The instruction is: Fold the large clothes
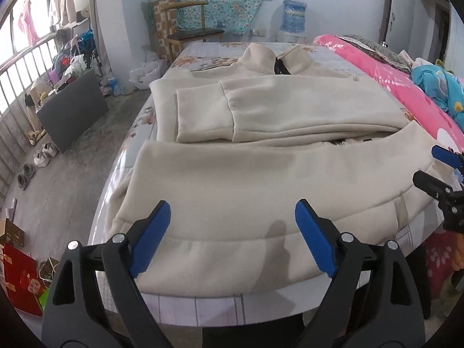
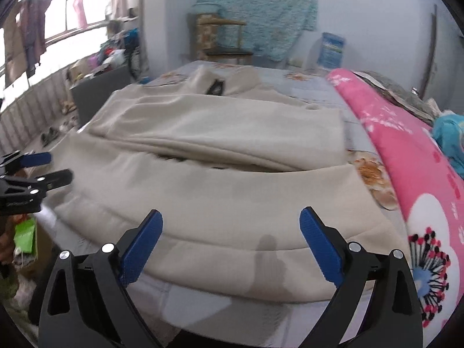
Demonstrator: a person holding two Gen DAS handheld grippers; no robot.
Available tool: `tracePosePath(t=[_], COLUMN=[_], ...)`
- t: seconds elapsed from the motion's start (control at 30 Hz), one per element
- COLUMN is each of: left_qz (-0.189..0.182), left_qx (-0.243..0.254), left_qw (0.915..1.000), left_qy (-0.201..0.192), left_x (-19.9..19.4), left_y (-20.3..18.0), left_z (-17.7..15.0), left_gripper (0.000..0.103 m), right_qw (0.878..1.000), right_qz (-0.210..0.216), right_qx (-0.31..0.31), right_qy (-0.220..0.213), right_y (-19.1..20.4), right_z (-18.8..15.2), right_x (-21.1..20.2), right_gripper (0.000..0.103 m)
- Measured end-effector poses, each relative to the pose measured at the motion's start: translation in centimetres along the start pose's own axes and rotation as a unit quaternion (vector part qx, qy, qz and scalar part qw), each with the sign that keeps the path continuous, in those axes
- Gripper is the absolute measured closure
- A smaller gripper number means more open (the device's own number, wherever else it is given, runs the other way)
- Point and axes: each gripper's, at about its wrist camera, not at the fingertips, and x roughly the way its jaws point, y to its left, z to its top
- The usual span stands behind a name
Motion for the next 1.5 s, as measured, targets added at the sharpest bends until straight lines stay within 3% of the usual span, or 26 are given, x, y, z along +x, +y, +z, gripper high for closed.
tracePosePath(t=[0.2,0.57,1.5], left_qz=[0.028,0.032,0.034], left_qx=[0.005,-0.007,-0.011], left_qw=[0.9989,0.9987,0.9985], left_qy=[0.038,0.040,0.040], left_x=[2.4,2.8,2.9], left_y=[-0.6,-0.3,-0.2], left_z=[0.2,0.1,-0.1], left_gripper=[0.016,0.008,0.008], right_qw=[0.999,0.999,0.998], right_qz=[-0.022,0.001,-0.005], right_qx=[0.019,0.047,0.049], right_qy=[0.024,0.024,0.047], right_y=[-1.3,-1.6,-1.3], right_z=[-0.6,-0.5,-0.8], right_x=[1.8,2.3,3.7], right_gripper=[0.008,0.006,0.006])
